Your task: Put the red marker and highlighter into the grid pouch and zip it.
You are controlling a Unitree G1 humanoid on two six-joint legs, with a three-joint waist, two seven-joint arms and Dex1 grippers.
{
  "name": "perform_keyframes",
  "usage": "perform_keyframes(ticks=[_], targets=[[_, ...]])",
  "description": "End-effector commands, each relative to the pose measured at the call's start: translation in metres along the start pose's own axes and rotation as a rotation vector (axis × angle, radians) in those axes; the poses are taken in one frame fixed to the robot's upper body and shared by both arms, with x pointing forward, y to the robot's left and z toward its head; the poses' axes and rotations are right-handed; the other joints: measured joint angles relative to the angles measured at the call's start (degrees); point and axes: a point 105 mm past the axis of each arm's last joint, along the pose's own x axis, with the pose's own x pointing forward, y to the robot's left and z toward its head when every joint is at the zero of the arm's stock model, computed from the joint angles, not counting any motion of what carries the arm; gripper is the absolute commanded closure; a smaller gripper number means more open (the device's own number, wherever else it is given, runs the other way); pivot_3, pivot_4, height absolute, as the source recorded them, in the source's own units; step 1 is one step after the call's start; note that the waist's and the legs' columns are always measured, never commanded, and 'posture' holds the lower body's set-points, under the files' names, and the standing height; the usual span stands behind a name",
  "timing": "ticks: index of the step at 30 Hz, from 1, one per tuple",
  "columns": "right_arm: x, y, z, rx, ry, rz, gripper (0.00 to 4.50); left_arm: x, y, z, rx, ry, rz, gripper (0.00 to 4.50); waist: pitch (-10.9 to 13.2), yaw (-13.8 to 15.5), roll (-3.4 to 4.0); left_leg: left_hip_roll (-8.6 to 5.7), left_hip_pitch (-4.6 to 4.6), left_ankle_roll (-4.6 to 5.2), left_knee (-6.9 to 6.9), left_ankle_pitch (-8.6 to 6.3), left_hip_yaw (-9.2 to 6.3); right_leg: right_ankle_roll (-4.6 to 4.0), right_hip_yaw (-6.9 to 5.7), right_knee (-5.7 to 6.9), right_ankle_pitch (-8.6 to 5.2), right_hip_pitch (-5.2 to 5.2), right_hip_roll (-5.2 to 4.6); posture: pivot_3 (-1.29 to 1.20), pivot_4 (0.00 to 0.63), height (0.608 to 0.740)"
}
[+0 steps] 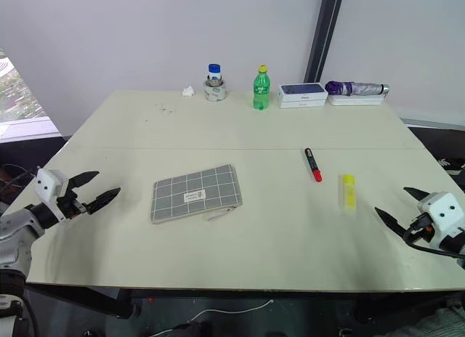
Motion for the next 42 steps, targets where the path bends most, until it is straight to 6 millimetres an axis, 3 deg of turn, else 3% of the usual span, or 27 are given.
perform_keyframes(ticks=[1,6,10,13,16,19,22,29,33,38,42], targets=[[0.011,0.006,0.021,0.000,-0.083,0.013,1.85,0.003,-0.005,0.011,0.071,-0.024,-0.042,0.00,0.0,0.0,0.00,0.00,0.00,0.00,0.00,0.00,0.00,0.00,0.00,0.00,0.00,0.00,0.00,0.00,0.150,0.740],[0.056,0.046,0.062,-0.005,-0.222,0.082,4.46,0.005,-0.019,0.006,0.167,-0.016,-0.109,0.00,0.0,-0.4,0.00,0.05,0.02,0.00,0.00,0.00,-0.01,0.00,0.01,0.03,0.00,-0.01,0.05,0.00,0.150,0.740],[0.103,0.097,0.089,0.001,-0.277,0.143,4.46,0.009,-0.029,0.000,0.302,0.006,-0.161,0.00,0.0,-0.2,0.00,0.05,0.01,-0.01,0.00,0.01,-0.01,0.00,0.01,0.07,0.00,-0.07,0.05,0.00,0.150,0.740],[0.124,0.125,0.106,0.065,-0.323,0.163,4.46,0.010,-0.040,-0.001,0.492,0.010,-0.238,0.00,0.0,0.3,-0.01,0.02,-0.06,-0.01,0.02,0.01,-0.03,0.00,0.00,0.08,0.00,-0.11,0.04,0.00,0.150,0.740],[0.139,0.144,0.114,0.073,-0.335,0.162,4.46,0.016,-0.048,0.003,0.567,-0.044,-0.264,0.00,0.0,0.7,-0.01,-0.05,-0.22,-0.01,0.09,0.01,-0.05,0.00,-0.04,0.07,0.00,-0.20,-0.04,0.00,0.150,0.740],[0.155,0.157,0.108,0.066,-0.268,0.153,4.46,0.022,-0.069,0.002,0.733,-0.088,-0.363,0.00,0.0,0.6,-0.02,-0.06,-0.33,-0.01,0.13,0.01,-0.10,0.05,-0.07,0.09,0.03,-0.29,-0.05,0.00,0.150,0.740],[0.164,0.171,0.094,-0.080,-0.184,0.170,4.46,0.025,-0.084,-0.005,0.850,-0.103,-0.455,0.00,0.0,0.3,-0.03,-0.07,-0.32,-0.01,0.12,0.01,-0.10,0.05,-0.08,0.11,0.03,-0.31,-0.03,0.00,0.150,0.740],[0.179,0.177,0.089,-0.116,-0.127,0.137,4.46,0.031,-0.095,-0.010,1.030,-0.114,-0.579,0.00,0.0,0.1,-0.02,-0.05,-0.36,-0.01,0.11,0.02,-0.05,0.06,-0.06,0.17,0.04,-0.41,0.00,0.00,0.150,0.740],[0.181,0.179,0.097,-0.122,-0.157,0.141,4.46,0.030,-0.082,-0.002,1.063,-0.114,-0.535,0.00,0.0,0.0,-0.01,-0.05,-0.35,-0.01,0.08,0.02,-0.05,0.06,-0.06,0.22,0.04,-0.44,0.00,0.00,0.150,0.740],[0.183,0.178,0.100,-0.116,-0.165,0.137,4.46,0.025,-0.047,0.020,1.017,-0.124,-0.323,0.00,0.0,-0.1,-0.01,-0.04,-0.40,-0.01,0.08,0.02,-0.05,0.06,-0.05,0.23,0.04,-0.52,0.00,0.00,0.150,0.740],[0.185,0.182,0.103,-0.106,-0.170,0.145,4.46,0.001,-0.043,0.010,1.095,-0.042,-0.404,0.00,0.0,-0.3,-0.02,-0.02,-0.65,-0.10,0.10,0.08,-0.04,0.06,-0.04,0.32,0.04,-0.83,0.02,0.00,0.150,0.740]])
